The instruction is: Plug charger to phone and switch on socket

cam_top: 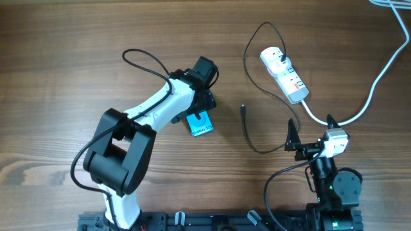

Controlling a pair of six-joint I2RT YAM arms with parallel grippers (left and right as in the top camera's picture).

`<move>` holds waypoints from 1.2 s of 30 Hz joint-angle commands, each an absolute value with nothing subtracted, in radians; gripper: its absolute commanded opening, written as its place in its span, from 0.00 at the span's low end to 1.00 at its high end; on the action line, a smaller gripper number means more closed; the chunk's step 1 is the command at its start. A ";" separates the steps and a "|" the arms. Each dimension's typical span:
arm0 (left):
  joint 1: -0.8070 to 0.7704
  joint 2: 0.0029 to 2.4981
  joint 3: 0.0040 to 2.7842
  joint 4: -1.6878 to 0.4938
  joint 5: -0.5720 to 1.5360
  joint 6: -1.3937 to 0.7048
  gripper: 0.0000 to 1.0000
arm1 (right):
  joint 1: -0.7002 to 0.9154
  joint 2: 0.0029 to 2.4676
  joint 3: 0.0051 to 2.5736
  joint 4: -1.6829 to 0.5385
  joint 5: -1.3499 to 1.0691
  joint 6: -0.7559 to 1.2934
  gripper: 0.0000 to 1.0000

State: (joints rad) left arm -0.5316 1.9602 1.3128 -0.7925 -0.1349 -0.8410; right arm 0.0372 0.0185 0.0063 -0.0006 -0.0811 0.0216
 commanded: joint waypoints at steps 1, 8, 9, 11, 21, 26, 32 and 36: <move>-0.547 1.977 1.287 -0.765 -0.117 -0.881 1.00 | 0.033 0.014 0.005 0.002 -0.070 0.028 1.00; -0.558 1.991 1.276 -0.740 -0.126 -0.902 1.00 | 0.033 0.014 0.005 0.002 -0.070 0.028 1.00; -0.558 1.998 1.276 -0.740 -0.128 -0.902 0.99 | 0.033 0.014 0.005 0.002 -0.070 0.029 1.00; -0.558 2.022 1.276 -0.741 -0.128 -0.902 1.00 | 0.033 0.014 0.005 0.002 -0.070 0.029 1.00; -0.558 2.063 1.276 -0.751 -0.121 -0.903 0.73 | 0.033 0.014 0.005 0.002 -0.070 0.028 1.00; -0.554 2.051 1.314 -0.783 -0.085 -0.903 0.73 | 0.033 0.014 0.005 0.002 -0.070 0.029 1.00; -0.499 1.928 1.358 -0.816 0.020 -0.906 0.71 | 0.033 0.014 0.005 0.002 -0.070 0.028 1.00; -0.464 1.898 1.358 -0.827 0.044 -0.905 0.71 | 0.033 0.014 0.005 0.002 -0.070 0.029 1.00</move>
State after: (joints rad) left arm -0.4866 1.9518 1.3293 -0.8185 0.0078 -0.8970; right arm 0.0372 0.0185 0.0063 -0.0006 -0.0811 0.0216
